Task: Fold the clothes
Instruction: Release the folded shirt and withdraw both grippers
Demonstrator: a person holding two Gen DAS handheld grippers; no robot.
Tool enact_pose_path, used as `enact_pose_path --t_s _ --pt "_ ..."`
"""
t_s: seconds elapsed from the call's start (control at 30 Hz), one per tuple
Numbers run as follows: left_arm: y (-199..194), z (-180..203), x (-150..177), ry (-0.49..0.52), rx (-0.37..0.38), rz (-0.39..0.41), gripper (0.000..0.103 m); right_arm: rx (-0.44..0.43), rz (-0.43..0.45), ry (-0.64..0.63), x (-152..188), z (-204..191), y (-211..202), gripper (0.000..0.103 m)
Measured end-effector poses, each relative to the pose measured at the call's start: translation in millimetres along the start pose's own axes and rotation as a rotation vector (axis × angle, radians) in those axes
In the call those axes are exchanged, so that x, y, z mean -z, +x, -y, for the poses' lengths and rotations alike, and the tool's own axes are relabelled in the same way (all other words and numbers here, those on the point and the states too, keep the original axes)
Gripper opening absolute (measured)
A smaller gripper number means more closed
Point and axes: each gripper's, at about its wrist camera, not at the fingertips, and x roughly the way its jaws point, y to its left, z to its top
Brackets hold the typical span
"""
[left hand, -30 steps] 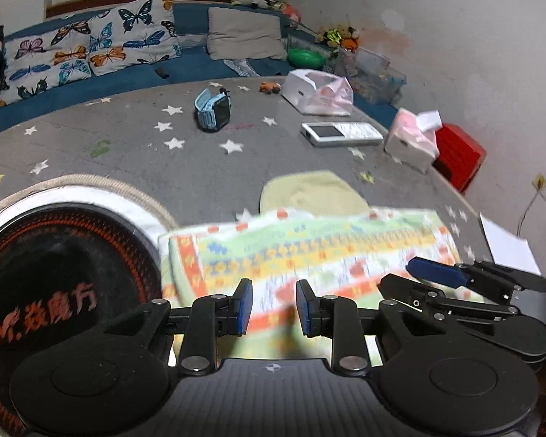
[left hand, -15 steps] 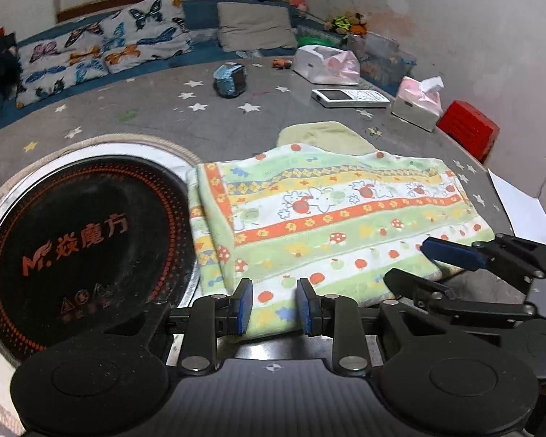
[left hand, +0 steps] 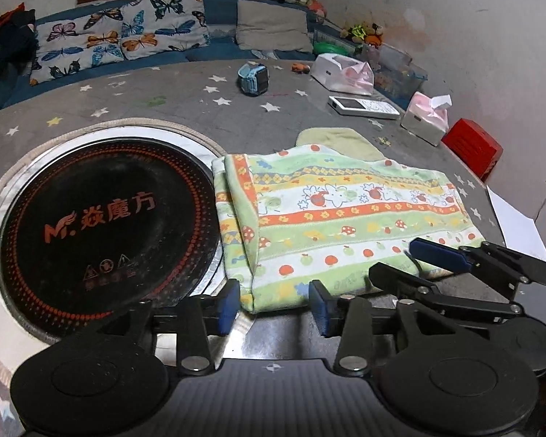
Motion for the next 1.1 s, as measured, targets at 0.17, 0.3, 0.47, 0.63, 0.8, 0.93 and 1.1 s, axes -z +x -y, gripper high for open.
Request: enact_pose_path --t_s 0.17,0.3,0.47,0.63,0.8,0.93,1.1 --pt "-10.5 0.3 9.1 0.000 -0.011 0.007 0.057 0.013 -0.003 0.034 5.0 -1.5 -10.7 0.057" --pt "-20.1 -0.3 17.6 -0.004 -0.021 0.018 0.067 0.024 -0.005 0.061 8.9 -2.8 -19.3 0.066" --pt "-33.1 -1.3 28.8 -0.007 -0.032 0.035 0.077 0.061 0.002 0.065 15.1 -9.6 -32.6 0.080" --pt "-46.6 -4.5 41.0 -0.020 -0.028 0.058 0.091 0.121 0.011 0.068 20.8 -18.8 -44.9 0.089" --pt "-58.5 -6.5 53.9 -0.017 -0.053 0.088 0.100 0.162 0.023 0.094 25.7 -25.8 -56.7 0.097" --pt "-62.3 -6.9 61.4 -0.013 -0.062 0.094 0.103 0.166 0.018 0.111 29.8 -29.5 -60.6 0.099" --pt "-63.9 -7.0 68.9 -0.016 -0.054 0.084 0.103 0.177 0.005 0.123 35.4 -33.8 -61.6 0.101"
